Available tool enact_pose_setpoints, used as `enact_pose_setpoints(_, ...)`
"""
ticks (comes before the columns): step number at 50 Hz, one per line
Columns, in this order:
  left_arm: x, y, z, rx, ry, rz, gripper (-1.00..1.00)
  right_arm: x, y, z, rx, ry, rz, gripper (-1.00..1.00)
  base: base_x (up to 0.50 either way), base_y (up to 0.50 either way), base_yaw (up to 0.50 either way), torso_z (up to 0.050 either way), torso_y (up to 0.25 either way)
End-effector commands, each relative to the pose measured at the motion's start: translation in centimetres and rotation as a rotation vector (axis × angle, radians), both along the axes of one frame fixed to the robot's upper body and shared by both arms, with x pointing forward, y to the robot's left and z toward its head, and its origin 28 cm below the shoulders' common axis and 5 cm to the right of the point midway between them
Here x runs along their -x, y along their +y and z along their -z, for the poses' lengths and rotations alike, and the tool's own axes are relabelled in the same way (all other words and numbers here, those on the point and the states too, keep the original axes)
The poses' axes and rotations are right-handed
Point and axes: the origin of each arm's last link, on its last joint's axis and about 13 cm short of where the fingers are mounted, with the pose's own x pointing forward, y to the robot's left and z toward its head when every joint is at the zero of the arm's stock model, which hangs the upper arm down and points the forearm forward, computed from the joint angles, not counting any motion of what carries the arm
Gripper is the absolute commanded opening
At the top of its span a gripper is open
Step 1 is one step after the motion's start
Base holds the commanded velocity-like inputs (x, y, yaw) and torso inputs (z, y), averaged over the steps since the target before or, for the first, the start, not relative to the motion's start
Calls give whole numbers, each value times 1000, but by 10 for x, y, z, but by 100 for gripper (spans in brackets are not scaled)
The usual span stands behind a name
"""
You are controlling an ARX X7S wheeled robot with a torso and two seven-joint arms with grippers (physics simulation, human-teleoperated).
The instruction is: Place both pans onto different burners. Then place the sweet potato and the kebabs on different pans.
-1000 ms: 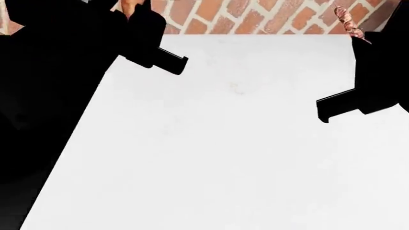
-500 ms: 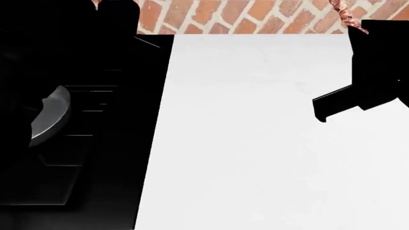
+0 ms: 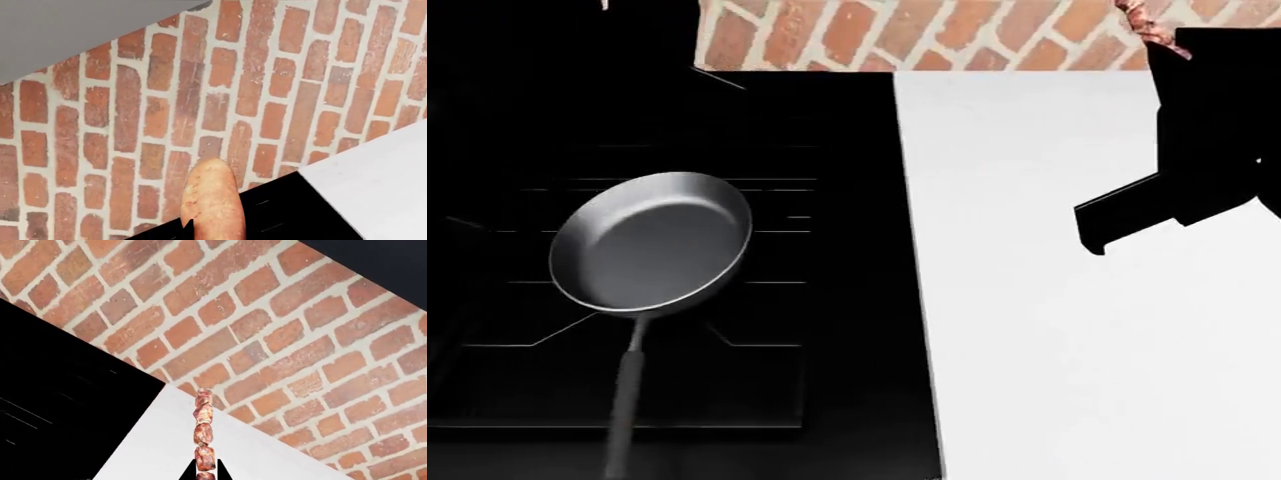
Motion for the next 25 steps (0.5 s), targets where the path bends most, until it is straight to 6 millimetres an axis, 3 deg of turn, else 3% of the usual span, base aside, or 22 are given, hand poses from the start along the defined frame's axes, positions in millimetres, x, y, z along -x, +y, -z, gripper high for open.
enact_pose_setpoints(1,1,1,-1,11,-7,-6,-100,1,0,-2,4,-13,-3,-100,0,500,0,0,0)
enact_pose_setpoints(25,3,4,-3,18,-11,-10,-100,1,2,-4,12,-21,-11,-100,0,500,0,0,0)
